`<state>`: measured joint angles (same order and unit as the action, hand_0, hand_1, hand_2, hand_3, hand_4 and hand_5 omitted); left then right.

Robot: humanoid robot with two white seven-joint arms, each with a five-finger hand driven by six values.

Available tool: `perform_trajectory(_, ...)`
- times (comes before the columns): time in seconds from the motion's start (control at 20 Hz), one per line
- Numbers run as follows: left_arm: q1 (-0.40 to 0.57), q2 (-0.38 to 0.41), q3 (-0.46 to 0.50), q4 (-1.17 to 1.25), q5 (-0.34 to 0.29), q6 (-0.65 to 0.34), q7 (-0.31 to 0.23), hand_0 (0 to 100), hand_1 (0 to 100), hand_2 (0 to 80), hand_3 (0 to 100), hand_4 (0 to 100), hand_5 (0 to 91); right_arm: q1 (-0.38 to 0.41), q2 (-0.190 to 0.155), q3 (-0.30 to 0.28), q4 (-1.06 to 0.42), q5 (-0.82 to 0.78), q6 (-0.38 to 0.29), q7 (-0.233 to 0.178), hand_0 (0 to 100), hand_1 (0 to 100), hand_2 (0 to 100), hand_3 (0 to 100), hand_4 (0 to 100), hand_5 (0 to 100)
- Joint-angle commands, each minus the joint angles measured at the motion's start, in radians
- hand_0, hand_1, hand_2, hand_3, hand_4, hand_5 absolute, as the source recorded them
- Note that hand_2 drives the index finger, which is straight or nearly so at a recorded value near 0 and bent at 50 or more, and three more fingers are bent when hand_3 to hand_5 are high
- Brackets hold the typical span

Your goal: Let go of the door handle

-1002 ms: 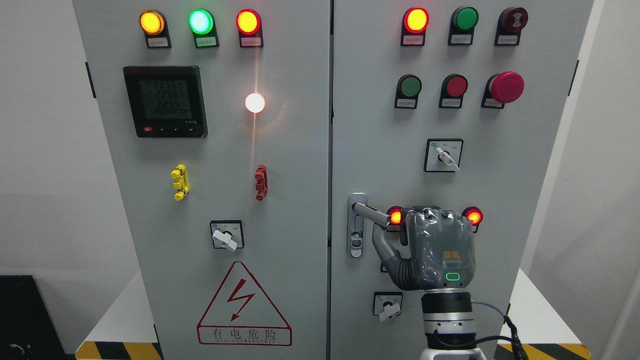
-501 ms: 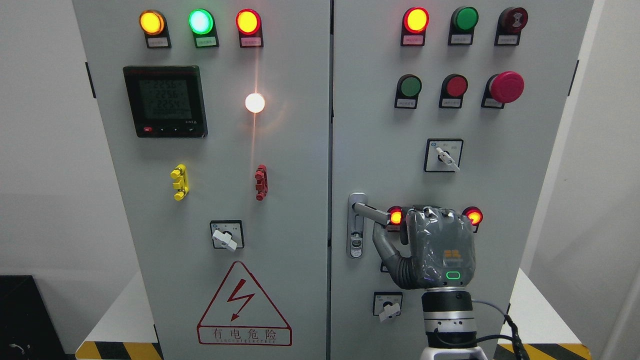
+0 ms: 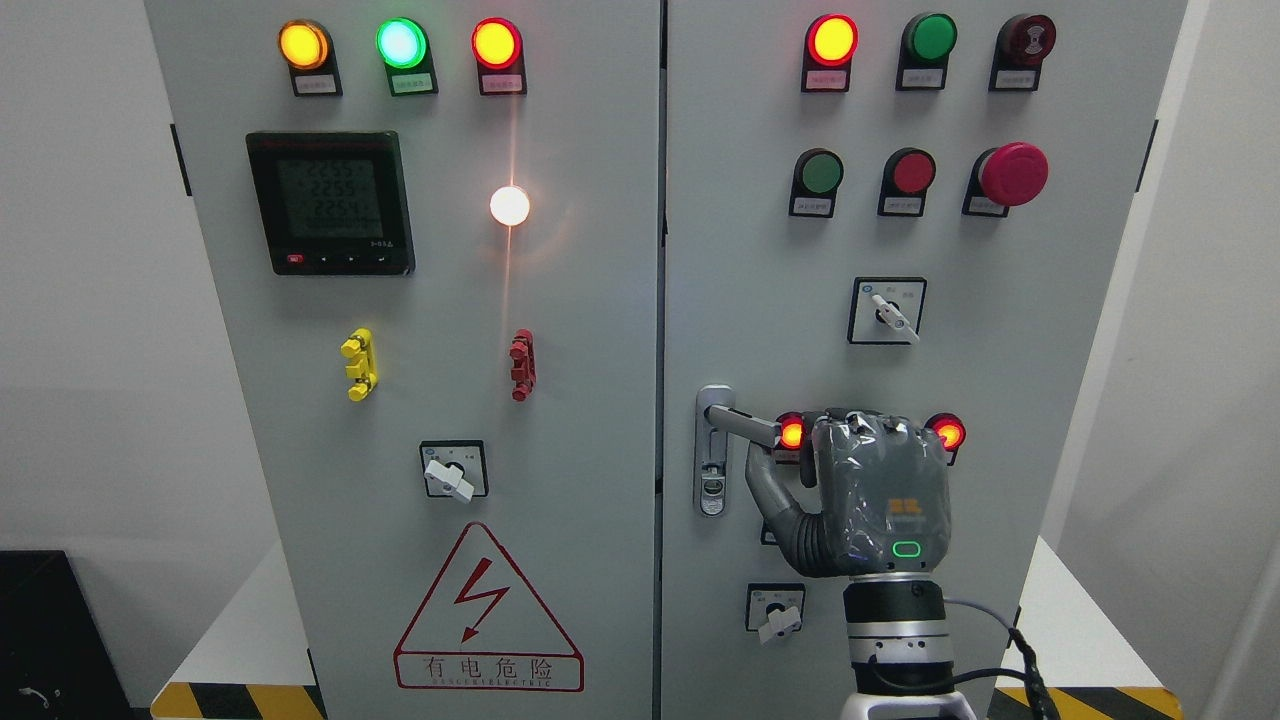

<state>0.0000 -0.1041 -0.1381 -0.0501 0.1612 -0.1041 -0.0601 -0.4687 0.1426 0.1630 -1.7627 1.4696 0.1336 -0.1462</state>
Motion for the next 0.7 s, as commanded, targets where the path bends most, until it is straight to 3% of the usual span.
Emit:
perform_trajectory(0.0,0.009,0.0,0.0,-0.001,0.0,0.0,0.0,12,56,0.0,0,0,0.0,-0.001,0.0,0.0,-0.001,0.0,0.0,-0.001,53,38,90,100,100,100)
perform_trajectory(0.65,0.009,0.001,0.0,-0.001,0.001,0.0,0.0,12,56,0.0,0,0,0.0,-0.004,-0.002,0.0,-0.001,-0.002,0.0,-0.001,52,37,90,100,100,100)
